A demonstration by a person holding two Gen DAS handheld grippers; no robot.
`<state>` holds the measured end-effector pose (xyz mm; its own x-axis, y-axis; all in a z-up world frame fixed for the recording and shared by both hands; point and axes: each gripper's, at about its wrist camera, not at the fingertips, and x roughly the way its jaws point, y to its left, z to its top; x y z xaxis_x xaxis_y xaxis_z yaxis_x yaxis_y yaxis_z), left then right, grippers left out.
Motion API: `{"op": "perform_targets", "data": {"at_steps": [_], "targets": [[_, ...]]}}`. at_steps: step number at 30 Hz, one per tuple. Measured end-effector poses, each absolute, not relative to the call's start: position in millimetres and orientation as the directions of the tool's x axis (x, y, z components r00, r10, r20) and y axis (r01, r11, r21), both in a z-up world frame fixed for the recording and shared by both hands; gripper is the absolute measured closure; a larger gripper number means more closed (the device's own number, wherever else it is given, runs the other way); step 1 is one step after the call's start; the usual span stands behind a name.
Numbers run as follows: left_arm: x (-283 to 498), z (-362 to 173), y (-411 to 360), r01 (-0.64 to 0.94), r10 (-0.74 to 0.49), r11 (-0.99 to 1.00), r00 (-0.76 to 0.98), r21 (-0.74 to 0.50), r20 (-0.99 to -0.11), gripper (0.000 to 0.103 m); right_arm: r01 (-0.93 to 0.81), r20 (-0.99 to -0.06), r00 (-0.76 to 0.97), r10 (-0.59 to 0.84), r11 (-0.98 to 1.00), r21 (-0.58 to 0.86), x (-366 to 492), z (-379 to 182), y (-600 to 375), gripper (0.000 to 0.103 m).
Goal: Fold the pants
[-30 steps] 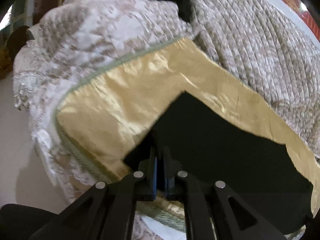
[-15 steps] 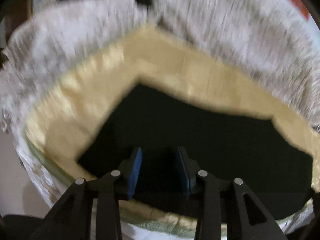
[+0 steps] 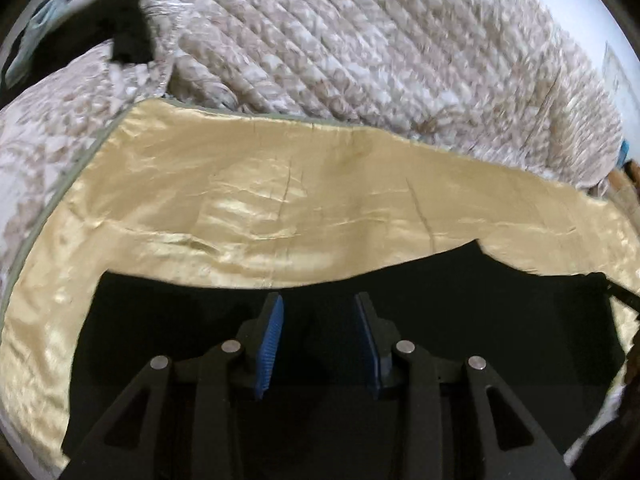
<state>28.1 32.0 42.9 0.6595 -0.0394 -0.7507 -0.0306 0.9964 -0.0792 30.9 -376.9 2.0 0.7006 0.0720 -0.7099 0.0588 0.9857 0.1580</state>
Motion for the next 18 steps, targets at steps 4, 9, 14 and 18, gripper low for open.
{"op": "perform_targets", "data": {"at_steps": [4,9,14,18], "targets": [[42,14,44,-0.111,0.011,0.991,0.598,-0.069,-0.801,0.063,0.105,-0.731,0.679,0.070,0.976,0.191,52,-14,-392,0.082],[30,32,57,-0.158,0.065,0.986,0.651,-0.052,-0.757,0.063,0.128,-0.657,0.753,0.043,0.969,0.210,35,1,-394,0.088],[37,19,89,-0.277,0.131,0.959,0.613,-0.056,-0.779,0.064,0.249,-0.725,0.686,-0.055,0.955,0.163,50,-13,-412,0.088],[27,29,86,-0.276,0.141,0.960,0.639,-0.054,-0.756,0.064,0.280,-0.709,0.701,-0.073,0.943,0.179,46,-11,-421,0.087]]}}
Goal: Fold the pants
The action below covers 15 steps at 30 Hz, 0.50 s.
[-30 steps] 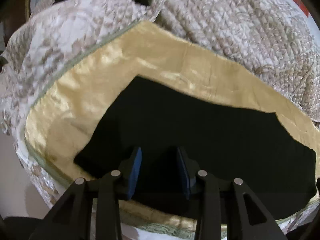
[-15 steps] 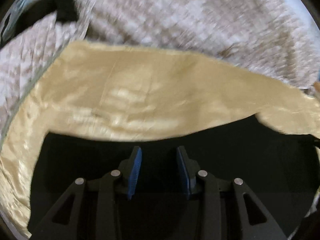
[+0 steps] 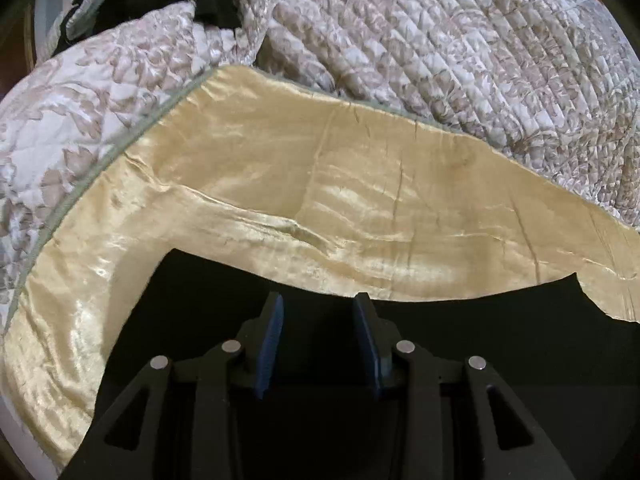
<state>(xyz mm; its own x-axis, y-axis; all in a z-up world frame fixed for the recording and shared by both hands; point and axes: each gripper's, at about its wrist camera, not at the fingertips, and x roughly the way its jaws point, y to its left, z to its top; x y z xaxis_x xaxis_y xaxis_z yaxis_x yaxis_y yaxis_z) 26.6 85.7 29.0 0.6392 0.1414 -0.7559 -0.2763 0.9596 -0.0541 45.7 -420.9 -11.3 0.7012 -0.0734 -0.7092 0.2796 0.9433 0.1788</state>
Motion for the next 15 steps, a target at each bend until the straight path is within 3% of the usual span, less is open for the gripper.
{"op": "perform_targets", "data": {"at_steps": [7,11,15], "targets": [[-1,37,56,-0.165,0.073,0.985,0.685,-0.057,-0.725,0.064,0.113,-0.644,0.764,0.045,0.973,0.202,15,5,-383,0.087],[-22,35,39,-0.130,0.046,0.990,0.685,-0.060,-0.728,0.064,-0.027,-0.628,0.766,0.135,0.984,0.177,-3,6,-340,0.066],[-39,29,27,-0.105,0.038,0.993,0.679,-0.047,-0.733,0.064,-0.146,-0.633,0.745,0.211,0.977,0.153,-28,-4,-299,0.063]]}}
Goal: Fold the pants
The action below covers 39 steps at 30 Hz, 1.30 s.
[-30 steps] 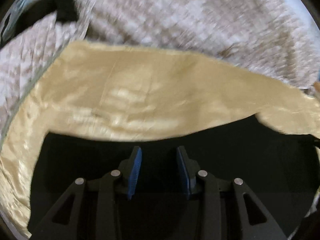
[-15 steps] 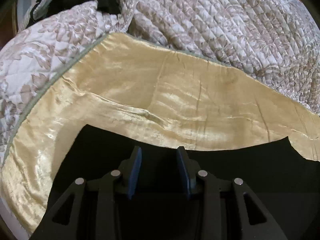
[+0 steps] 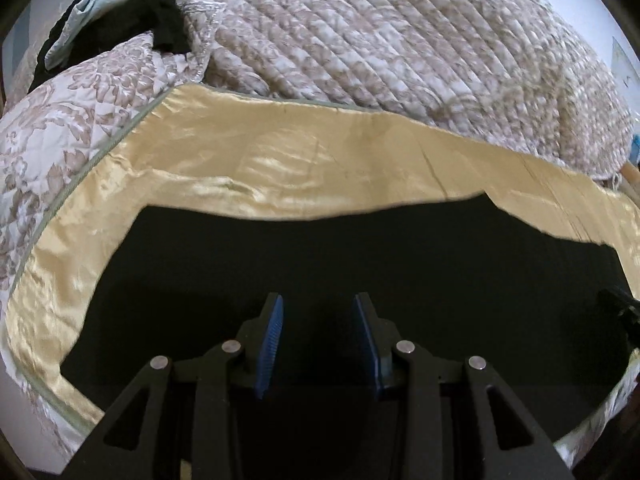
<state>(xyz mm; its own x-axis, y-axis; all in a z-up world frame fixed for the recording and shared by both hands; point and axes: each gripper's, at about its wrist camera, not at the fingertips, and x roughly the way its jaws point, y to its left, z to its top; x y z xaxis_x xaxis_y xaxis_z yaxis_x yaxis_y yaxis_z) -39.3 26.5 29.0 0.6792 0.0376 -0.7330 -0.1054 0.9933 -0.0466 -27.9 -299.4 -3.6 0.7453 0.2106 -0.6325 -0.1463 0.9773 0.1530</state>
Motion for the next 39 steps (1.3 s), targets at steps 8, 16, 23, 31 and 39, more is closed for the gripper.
{"op": "perform_targets", "data": {"at_steps": [8,16,23,31,39], "targets": [[-46,19,15,-0.068,0.041,0.998,0.678,-0.007,-0.734,0.057,-0.244,-0.659,0.720,0.218,0.968,0.054,-43,-24,-259,0.058],[-50,19,9,-0.056,0.064,0.998,0.689,0.035,-0.722,0.054,-0.284,-0.648,0.726,0.232,0.958,0.024,-47,-28,-249,0.038],[-71,28,-2,-0.021,0.022,1.000,0.727,0.010,-0.686,0.054,-0.305,-0.593,0.765,0.250,0.952,0.008,-69,-14,-241,0.038],[-67,21,1,-0.034,0.034,0.999,0.708,0.014,-0.706,0.054,-0.322,-0.622,0.740,0.256,0.947,0.007,-65,-24,-235,0.038],[-67,18,28,-0.119,0.096,0.993,0.699,0.018,-0.708,0.054,-0.237,-0.626,0.751,0.211,0.971,0.042,-61,-23,-254,0.038]]}}
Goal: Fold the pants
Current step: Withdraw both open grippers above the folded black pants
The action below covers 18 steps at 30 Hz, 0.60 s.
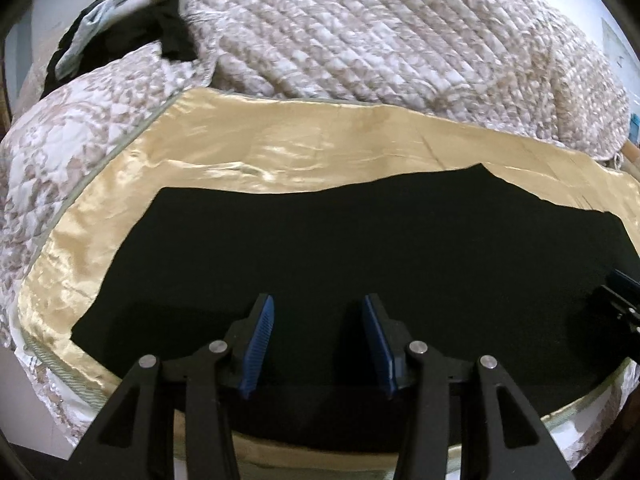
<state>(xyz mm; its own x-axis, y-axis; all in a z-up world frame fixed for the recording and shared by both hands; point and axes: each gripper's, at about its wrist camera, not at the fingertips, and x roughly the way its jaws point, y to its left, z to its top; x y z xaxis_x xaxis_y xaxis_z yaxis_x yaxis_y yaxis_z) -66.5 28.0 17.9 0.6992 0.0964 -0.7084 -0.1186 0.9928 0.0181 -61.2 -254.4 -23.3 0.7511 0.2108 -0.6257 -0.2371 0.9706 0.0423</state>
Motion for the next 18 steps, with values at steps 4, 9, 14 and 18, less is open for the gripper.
{"op": "perform_targets", "data": {"at_steps": [4,9,14,18], "targets": [[-69,20,36,-0.142,0.108,0.990,0.701,0.011,-0.704,0.054,-0.230,-0.619,0.756,0.213,0.972,0.052,-62,-21,-256,0.038],[-75,21,54,-0.181,0.125,0.983,0.700,-0.006,-0.703,0.054,-0.234,-0.620,0.753,0.220,0.970,0.059,-62,-22,-256,0.038],[-88,21,83,-0.257,0.145,0.965,0.693,-0.054,-0.706,0.054,-0.234,-0.621,0.752,0.221,0.970,0.063,-61,-22,-255,0.038],[-103,22,106,-0.315,0.152,0.942,0.702,-0.113,-0.696,0.054,-0.233,-0.620,0.753,0.221,0.970,0.063,-61,-21,-255,0.038]]}}
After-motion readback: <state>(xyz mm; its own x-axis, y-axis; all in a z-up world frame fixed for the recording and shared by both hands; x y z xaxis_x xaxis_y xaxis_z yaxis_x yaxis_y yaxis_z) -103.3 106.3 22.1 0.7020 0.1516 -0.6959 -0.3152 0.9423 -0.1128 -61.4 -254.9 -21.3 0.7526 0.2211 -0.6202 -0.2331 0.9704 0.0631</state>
